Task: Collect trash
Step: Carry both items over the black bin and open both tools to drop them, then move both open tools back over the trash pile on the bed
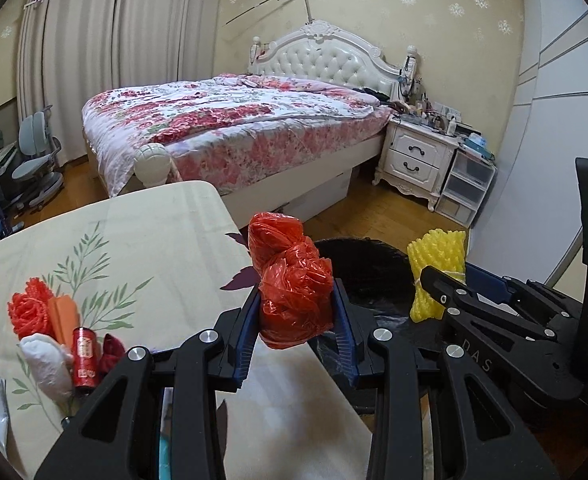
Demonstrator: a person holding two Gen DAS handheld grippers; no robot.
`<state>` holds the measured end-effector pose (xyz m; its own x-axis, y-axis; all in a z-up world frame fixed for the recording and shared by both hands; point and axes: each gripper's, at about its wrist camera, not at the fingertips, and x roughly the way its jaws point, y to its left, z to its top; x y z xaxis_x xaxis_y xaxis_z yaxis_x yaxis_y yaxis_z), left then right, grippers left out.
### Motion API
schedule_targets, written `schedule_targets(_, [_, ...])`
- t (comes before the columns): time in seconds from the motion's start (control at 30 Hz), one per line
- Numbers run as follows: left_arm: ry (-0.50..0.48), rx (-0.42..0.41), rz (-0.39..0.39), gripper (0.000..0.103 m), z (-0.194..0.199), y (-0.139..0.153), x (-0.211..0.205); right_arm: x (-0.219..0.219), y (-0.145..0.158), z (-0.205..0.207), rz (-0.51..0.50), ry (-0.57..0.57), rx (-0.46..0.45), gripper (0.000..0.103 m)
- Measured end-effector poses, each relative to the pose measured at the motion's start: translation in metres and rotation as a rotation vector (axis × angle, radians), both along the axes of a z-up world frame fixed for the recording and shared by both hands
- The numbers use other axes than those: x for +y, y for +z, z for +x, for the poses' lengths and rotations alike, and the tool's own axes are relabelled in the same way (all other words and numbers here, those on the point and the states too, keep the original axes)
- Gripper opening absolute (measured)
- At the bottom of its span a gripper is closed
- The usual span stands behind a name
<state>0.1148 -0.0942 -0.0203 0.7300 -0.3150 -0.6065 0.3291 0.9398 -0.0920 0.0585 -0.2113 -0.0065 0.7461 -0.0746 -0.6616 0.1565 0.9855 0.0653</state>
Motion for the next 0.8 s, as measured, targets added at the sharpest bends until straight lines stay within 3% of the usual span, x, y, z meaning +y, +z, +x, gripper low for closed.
schedule_targets(0.3, [-0.004,0.032,0.038,0.039,0.029,-0.020,-0.024,-0.020,-0.012,0.013,0.024,-0.024,0.022,0.039])
schedule_targets(0.43, [0.013,0.033,0.043,0.065,0.035,-0.023,-0.024,-0.027,-0.013,0.017,0.027,-0.046,0.026,0.046])
schedule_targets(0.53, [0.026,0.030,0.037,0.075,0.035,-0.021,-0.022,-0.029,-0.013,0.017,0.015,-0.071,0.026,0.049])
schedule_targets(0.73, [0.061,0.012,0.042,0.082,0.034,-0.015,-0.016,-0.034,-0.006,0.009,0.003,-0.111,0.001,0.061])
schedule_targets(0.8, [0.073,0.011,0.041,0.083,0.031,-0.011,-0.012,-0.034,0.000,0.005,-0.005,-0.116,-0.012,0.071])
